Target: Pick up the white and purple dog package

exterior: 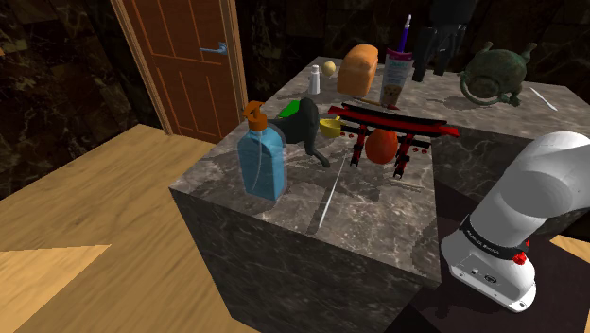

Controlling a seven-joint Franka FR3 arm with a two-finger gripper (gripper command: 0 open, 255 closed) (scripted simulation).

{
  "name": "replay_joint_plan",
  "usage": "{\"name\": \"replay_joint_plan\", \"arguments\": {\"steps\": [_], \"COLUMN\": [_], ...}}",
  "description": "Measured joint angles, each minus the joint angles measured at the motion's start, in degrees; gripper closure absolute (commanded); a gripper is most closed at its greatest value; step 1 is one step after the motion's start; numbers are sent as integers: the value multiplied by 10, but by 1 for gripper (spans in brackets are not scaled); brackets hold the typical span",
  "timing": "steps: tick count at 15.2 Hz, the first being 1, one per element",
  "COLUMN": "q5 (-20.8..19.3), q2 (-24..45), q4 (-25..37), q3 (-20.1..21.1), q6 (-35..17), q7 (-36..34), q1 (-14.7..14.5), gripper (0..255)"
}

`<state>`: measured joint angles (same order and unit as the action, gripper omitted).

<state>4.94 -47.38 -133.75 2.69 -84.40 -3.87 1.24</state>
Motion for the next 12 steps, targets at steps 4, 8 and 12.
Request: {"name": "replay_joint_plan", "arguments": {"steps": [4, 8, 12], "q5": [-22, -59, -90], "q2": [18, 67, 131], "q4": [8, 33, 75], "q3": [-25, -71, -120], "q6": [-9, -33, -60], "q7": [44, 128, 218], "q1": [0, -2, -5], "gripper": [0, 0, 0]}}
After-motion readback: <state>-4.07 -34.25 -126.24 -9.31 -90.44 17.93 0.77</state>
